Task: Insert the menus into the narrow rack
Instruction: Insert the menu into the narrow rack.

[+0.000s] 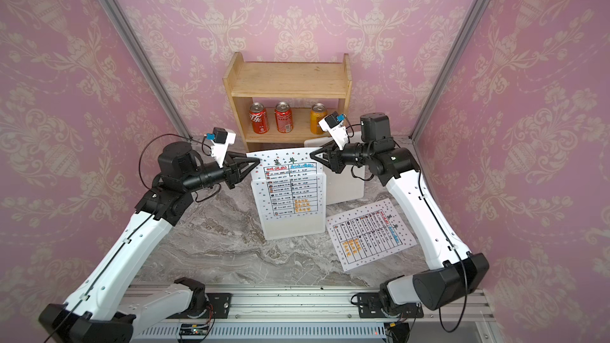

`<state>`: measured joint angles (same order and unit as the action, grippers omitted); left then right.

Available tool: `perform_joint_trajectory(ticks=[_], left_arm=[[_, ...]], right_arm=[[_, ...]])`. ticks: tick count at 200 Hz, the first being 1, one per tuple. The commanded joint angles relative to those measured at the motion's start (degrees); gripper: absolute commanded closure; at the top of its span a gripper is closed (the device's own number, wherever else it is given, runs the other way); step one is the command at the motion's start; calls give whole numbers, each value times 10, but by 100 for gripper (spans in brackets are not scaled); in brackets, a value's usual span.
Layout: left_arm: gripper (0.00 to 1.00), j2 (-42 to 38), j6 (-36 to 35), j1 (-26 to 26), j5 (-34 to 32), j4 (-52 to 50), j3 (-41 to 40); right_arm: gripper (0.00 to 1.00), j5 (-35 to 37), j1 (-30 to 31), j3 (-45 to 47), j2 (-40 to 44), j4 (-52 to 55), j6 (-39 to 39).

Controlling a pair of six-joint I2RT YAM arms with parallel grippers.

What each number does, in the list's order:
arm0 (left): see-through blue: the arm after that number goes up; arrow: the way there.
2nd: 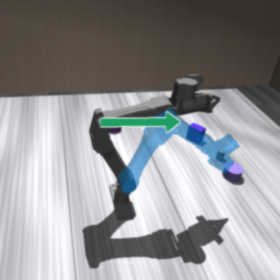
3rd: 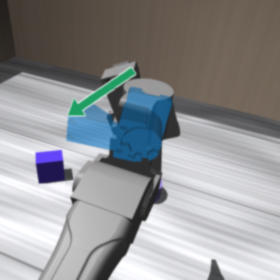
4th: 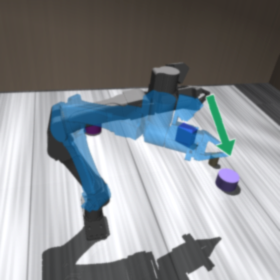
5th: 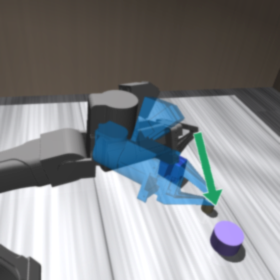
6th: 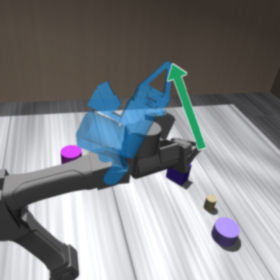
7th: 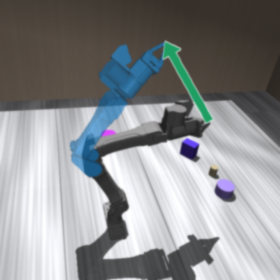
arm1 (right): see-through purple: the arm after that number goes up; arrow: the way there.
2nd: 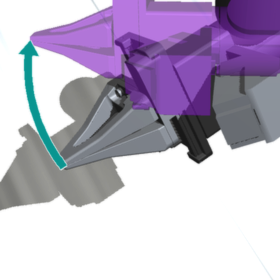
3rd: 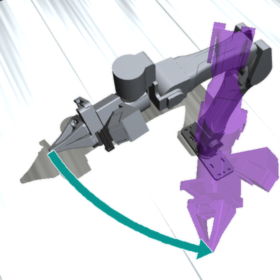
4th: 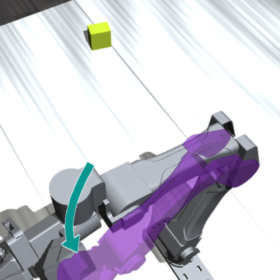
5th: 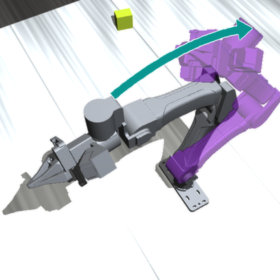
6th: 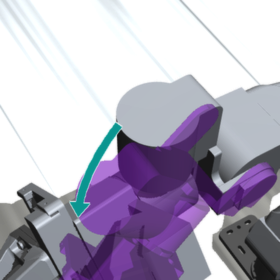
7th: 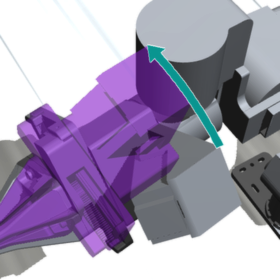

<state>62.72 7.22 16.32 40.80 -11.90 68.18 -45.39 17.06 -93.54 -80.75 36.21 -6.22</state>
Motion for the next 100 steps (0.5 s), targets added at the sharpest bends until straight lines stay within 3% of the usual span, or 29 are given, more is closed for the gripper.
perform_joint_trajectory(ticks=[1, 34, 100], left_arm=[[80, -3, -19, -1, 5, -17, 20], [97, -7, -20, -1, 7, -23, 10], [100, -13, -5, -1, 10, -4, -16]], right_arm=[[81, 2, 5, -24, -3, 13, -13], [89, 4, 5, -14, 1, 15, -15], [95, 6, 5, 0, 7, 12, -15]])
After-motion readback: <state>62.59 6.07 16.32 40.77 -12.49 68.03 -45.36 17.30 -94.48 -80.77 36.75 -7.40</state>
